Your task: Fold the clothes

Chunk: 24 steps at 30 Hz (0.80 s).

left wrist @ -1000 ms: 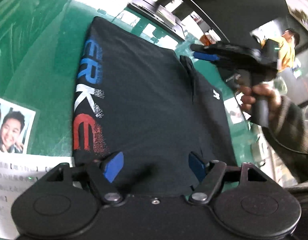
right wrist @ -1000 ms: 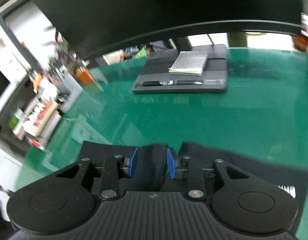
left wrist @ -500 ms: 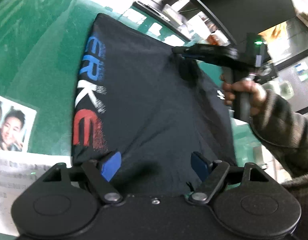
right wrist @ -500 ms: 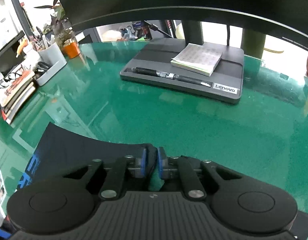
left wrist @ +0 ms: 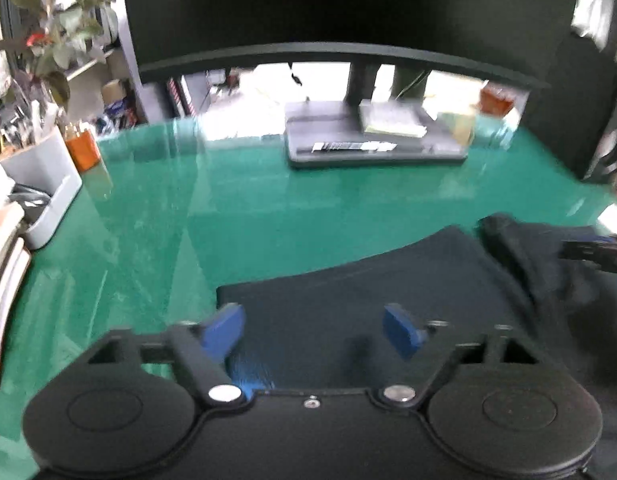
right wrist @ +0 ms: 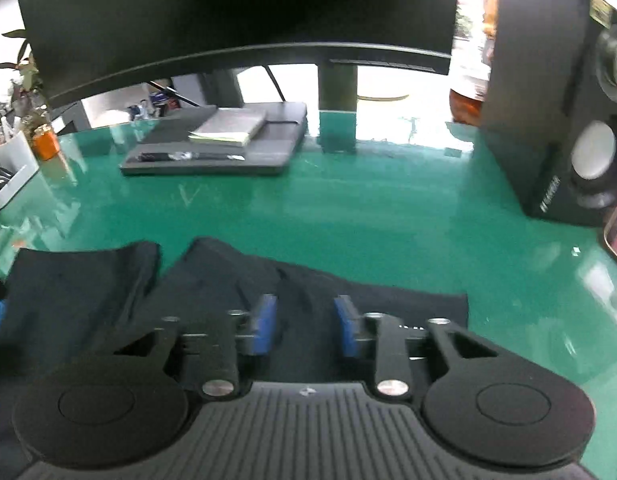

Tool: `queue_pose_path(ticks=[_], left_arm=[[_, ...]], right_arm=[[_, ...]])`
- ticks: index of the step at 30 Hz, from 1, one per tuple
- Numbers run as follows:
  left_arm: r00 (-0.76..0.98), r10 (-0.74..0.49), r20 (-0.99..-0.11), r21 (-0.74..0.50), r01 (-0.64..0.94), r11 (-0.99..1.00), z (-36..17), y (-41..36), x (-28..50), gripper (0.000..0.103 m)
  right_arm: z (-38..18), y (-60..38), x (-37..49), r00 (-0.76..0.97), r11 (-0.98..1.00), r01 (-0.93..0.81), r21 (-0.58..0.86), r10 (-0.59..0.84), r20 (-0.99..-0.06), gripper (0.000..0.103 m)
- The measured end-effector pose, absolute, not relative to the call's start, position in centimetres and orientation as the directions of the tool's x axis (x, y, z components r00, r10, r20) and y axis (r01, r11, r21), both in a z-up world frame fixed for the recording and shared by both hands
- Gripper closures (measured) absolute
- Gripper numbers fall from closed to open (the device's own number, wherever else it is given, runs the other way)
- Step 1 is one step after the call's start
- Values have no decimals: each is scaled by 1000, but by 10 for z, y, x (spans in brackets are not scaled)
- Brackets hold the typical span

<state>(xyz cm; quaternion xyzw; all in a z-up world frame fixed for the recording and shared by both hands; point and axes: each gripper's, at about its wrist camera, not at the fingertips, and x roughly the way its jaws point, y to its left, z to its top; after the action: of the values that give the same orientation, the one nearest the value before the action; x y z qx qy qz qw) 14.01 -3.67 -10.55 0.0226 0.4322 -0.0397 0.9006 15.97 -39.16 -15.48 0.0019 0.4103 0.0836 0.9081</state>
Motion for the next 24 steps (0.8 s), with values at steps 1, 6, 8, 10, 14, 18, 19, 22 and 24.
queue_pose_path(ticks=[1, 6, 8, 10, 14, 18, 19, 22, 24], left_arm=[[617, -50, -786, 3, 85, 996, -108, -36, 141, 37], [605, -27, -796, 14, 63, 998, -121, -35, 150, 34], [601, -22, -799, 15, 56, 998, -122, -33, 150, 32], [604, -15, -797, 21, 52, 998, -122, -31, 147, 29], [606, 3, -796, 31, 36, 999, -119, -34, 149, 28], [641, -18, -767, 42, 78, 996, -103, -44, 141, 20], [644, -26, -764, 44, 93, 995, -101, -46, 139, 19], [629, -47, -776, 59, 146, 987, -103, -56, 131, 19], [614, -50, -788, 71, 171, 983, -108, -62, 125, 19]], right_arm=[[-157, -392, 158, 656, 990, -129, 55, 127, -744, 86], [-160, -394, 155, 674, 994, -99, 51, 105, -731, 86], [-161, -392, 155, 675, 993, -110, 29, 97, -731, 86], [-162, -389, 159, 679, 995, -102, 10, 77, -730, 86], [-160, -390, 161, 678, 996, -91, 15, 73, -731, 85], [-156, -395, 157, 683, 996, -76, 49, 88, -725, 85], [-155, -396, 155, 682, 996, -74, 45, 84, -727, 85], [-157, -399, 147, 671, 997, -66, 32, 68, -738, 85], [-158, -400, 142, 668, 998, -59, 26, 59, -742, 85]])
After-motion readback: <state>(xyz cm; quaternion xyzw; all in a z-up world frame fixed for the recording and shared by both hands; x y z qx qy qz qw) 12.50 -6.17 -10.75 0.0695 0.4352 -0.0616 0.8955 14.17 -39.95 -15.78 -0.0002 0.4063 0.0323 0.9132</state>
